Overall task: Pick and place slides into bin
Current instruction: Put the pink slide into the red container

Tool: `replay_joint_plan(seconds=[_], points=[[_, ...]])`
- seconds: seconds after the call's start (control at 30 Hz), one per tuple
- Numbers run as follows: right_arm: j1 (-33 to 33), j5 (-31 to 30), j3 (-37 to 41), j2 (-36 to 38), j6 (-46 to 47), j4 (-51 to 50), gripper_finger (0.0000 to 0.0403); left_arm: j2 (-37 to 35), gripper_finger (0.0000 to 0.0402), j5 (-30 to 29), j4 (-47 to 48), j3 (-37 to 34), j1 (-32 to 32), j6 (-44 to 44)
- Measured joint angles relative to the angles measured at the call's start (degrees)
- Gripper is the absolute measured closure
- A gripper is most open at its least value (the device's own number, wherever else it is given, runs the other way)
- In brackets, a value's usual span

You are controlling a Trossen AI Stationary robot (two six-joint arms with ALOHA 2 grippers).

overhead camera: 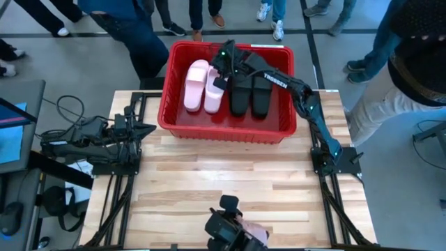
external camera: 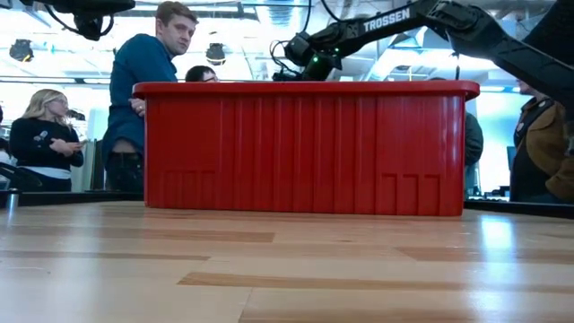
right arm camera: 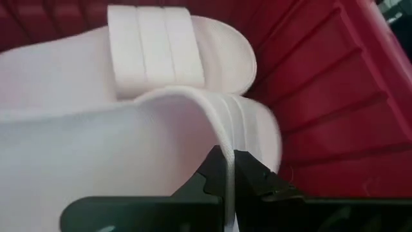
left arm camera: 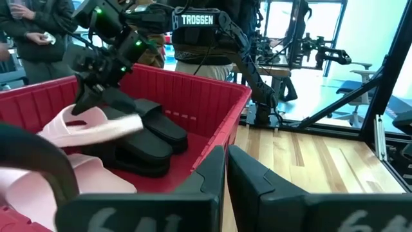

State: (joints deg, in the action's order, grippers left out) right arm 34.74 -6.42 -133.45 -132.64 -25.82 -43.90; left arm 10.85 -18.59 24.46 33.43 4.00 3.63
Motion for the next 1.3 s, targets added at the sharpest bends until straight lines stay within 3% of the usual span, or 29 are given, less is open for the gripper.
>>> replay_joint_plan(seconds=[0.53,1.13,1.3], points=[[0.53,3.55,-0.03,-3.34,-0.79,0.02,0.0403,0.0,0.0397,-0.76,0.21,0.0,0.01,0.27],[0.9,3.62,-0.04,-4.31,-1.33,2.62,0.0403,0.0,0.0397,-1.27,0.62,0.0,-0.01,0.43],[0.9,4.83,-0.04,-4.31,-1.64,2.38,0.0385,-0.01,0.0397,-1.27,0.69,0.0,0.0,0.43]])
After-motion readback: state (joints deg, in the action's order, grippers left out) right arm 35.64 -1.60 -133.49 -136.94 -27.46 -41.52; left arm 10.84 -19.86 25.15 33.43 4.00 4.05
